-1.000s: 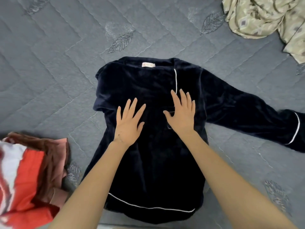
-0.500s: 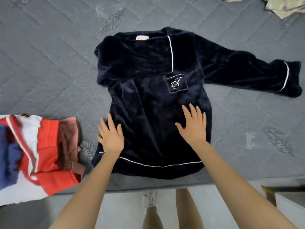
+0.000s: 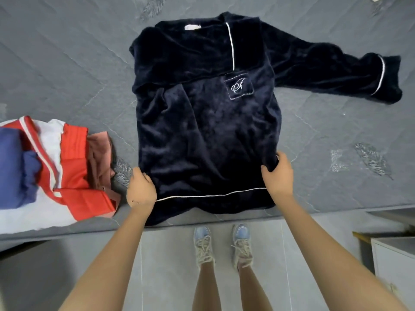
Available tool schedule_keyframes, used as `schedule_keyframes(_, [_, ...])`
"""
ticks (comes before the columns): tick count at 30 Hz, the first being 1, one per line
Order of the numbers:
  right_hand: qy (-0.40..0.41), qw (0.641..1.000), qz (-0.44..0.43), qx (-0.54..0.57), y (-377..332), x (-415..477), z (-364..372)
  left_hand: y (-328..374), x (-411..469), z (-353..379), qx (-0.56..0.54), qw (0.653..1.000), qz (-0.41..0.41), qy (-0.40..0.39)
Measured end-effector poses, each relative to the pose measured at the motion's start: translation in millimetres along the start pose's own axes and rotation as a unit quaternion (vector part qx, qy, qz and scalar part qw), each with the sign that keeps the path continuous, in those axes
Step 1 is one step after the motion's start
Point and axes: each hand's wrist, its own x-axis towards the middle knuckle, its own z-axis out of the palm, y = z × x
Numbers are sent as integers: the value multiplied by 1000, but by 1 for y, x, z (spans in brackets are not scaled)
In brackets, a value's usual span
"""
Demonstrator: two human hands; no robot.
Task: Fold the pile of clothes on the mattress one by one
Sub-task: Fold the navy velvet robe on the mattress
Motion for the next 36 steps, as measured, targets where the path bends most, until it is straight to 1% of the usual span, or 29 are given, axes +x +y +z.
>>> schedule_keyframes(2, [5,1000,-10,16,-9,-8,2,-6,-5,2,14,1000,4,-5])
schedule_keyframes(3, [6,1000,-22,-4,-11,-9,4,-8,-7,6,27,999,22,8])
schedule_keyframes(5, [1,996,-42,-81,-11,-8,9,-7,-13,13,59,995,71,43])
schedule_keyframes(6, [-5,993,-40,-107,-11,-7,10,-5,-17,17,68,991,100,57])
schedule_keyframes(7, [-9,993,-33,-110,-9,-5,10,-2,-20,21,75,987,131,62])
schedule_keyframes(8, [-13,995,-24,-94,-7,-4,11,1,-22,25,79,983,157,58])
schedule_keyframes(9, [-15,998,-10,-67,-3,-2,11,3,-25,30,77,981,172,37])
schedule_keyframes(12, [-16,999,39,13,6,1,11,9,-36,43,100,973,197,-64])
schedule_keyframes(16, [-78,989,103,77,14,4,10,27,-57,56,121,942,298,-98])
schedule_keyframes(19, [-106,981,114,116,18,6,7,50,-73,67,144,915,359,-114])
schedule_keyframes(21, [-116,973,133,148,23,8,5,64,-81,75,118,911,380,-107])
schedule_keyframes(24, [-182,952,188,156,28,10,-1,84,-95,85,36,895,437,-87])
schedule_keyframes(25, [-209,947,189,156,32,12,-2,92,-100,88,10,886,454,-94])
schedule_keyframes(26, [-227,944,176,163,30,9,-4,101,-106,89,-13,877,465,-119])
schedule_keyframes(28, [-233,949,138,163,27,6,-6,116,-120,93,-47,873,447,-188])
schedule_keyframes(29, [-231,952,125,159,26,6,-6,123,-125,96,-62,879,423,-209])
schedule_keyframes(30, [-235,950,118,167,21,4,-10,129,-128,98,-76,889,398,-215])
schedule_keyframes(32, [-258,937,121,203,18,1,-14,138,-131,102,-69,908,369,-186])
schedule_keyframes(34, [-260,928,133,230,21,2,-16,144,-129,101,-37,918,371,-135])
schedule_keyframes(35, [-252,927,142,237,23,2,-15,145,-127,99,-49,923,363,-120])
schedule_keyframes(36, [-241,930,150,234,22,1,-15,146,-127,95,-87,928,343,-119])
